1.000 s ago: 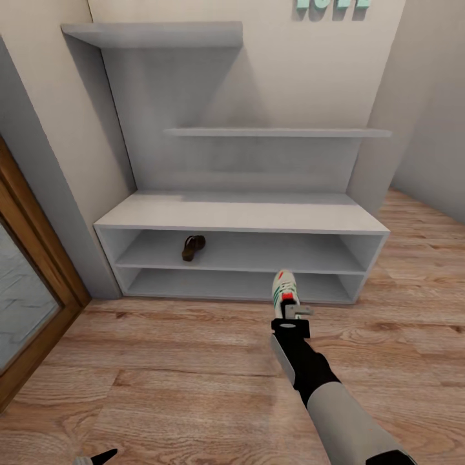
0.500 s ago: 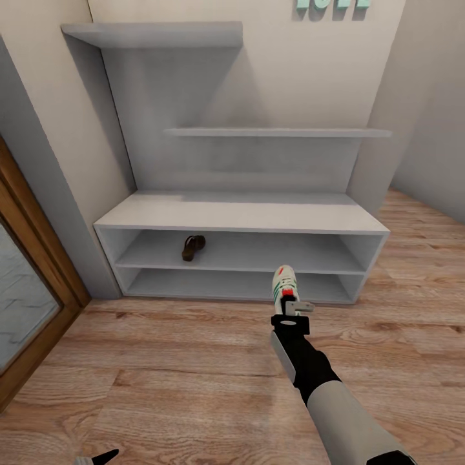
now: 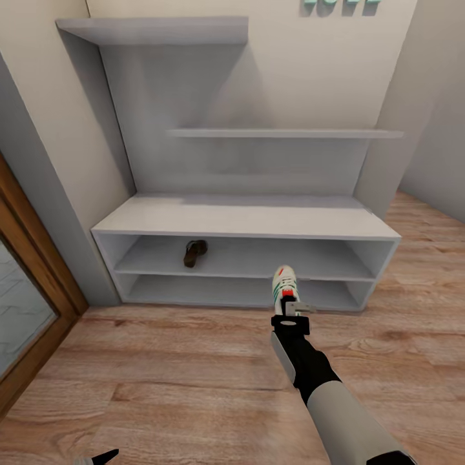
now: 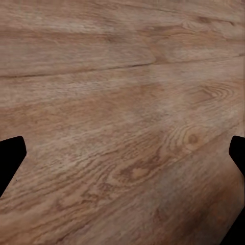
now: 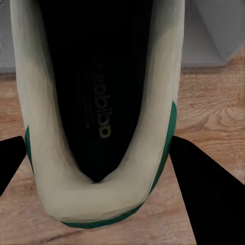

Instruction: Pick up the two gym shoes and the two sandals from the corridor floor and place them onto the hallstand (shoe rack) in the corridor, making sure they are on the rack and not on the floor. Arrange them so the two gym shoes are next to each other and the two sandals are next to each other.

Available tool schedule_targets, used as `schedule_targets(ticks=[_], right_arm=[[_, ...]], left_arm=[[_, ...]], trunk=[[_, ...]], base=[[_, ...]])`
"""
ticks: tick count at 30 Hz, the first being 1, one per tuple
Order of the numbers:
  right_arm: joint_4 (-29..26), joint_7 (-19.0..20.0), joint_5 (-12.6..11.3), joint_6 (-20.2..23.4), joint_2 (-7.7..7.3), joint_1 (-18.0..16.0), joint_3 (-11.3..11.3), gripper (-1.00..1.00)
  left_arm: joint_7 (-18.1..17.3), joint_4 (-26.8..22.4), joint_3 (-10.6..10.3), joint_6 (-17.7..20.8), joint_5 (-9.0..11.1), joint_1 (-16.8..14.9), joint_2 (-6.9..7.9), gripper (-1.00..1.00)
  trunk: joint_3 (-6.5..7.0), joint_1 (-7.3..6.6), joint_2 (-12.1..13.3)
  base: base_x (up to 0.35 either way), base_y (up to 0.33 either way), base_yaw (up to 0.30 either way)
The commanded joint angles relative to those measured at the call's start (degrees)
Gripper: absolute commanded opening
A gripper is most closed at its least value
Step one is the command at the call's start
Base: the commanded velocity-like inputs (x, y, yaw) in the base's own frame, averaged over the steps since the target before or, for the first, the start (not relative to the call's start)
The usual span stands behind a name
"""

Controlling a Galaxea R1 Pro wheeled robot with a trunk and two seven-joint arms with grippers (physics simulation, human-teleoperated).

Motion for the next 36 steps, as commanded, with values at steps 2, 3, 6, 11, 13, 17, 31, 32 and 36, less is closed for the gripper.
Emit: schedule_targets(ticks=[2,3,6,11,13,17,31,32,36], right_arm=[[0.07,-0.45,-0.48,0.16,0.0,-0.04,0.12,-1.0],[0.11,-0.45,-0.48,0.16,0.0,-0.04,0.11,-1.0],[0.24,-0.45,-0.46,0.17,0.0,-0.04,0.08,-1.0],[0.29,-0.45,-0.46,0.18,0.0,0.03,0.01,-1.0],[0.29,-0.45,-0.46,0.18,0.0,0.04,0.01,-1.0],[0.3,-0.45,-0.45,0.17,0.0,0.05,0.01,-1.0],[0.24,-0.45,-0.45,0.15,0.0,0.05,0.0,-1.0],[0.23,-0.45,-0.45,0.15,0.0,0.05,0.0,-1.0],[0.26,-0.45,-0.4,0.15,0.0,0.05,-0.07,-1.0]], left_arm=[[-0.25,0.0,0.21,-0.26,-0.15,-0.04,-0.03,1.0],[-0.26,-0.01,0.21,-0.27,-0.15,-0.04,-0.03,1.0],[-0.27,-0.04,0.21,-0.28,-0.15,-0.04,-0.03,1.0],[-0.28,-0.05,0.18,-0.3,-0.15,-0.04,-0.03,1.0],[-0.28,-0.05,0.17,-0.31,-0.15,-0.04,-0.03,1.0],[-0.28,-0.05,0.13,-0.32,-0.15,-0.04,-0.03,1.0],[-0.28,-0.05,0.13,-0.26,-0.15,-0.04,-0.02,1.0],[-0.28,-0.05,0.15,-0.26,-0.15,-0.04,-0.02,1.0],[-0.28,-0.08,0.16,-0.27,-0.15,-0.04,0.03,1.0]], trunk=[[-0.05,0.02,-0.02],[-0.05,0.02,-0.02],[-0.05,0.02,-0.02],[-0.05,0.02,-0.02],[-0.05,0.02,-0.02],[-0.05,0.02,-0.02],[-0.05,0.02,-0.02],[-0.05,0.02,-0.02],[-0.05,0.02,-0.02]], base=[[0.295,0.154,0.0],[0.297,0.157,0.0],[0.299,0.159,0.0],[0.307,0.103,0.0],[0.327,0.025,0.0],[0.333,0.009,0.0],[0.333,0.0,0.0],[0.26,0.0,0.0],[0.111,0.0,0.0]])
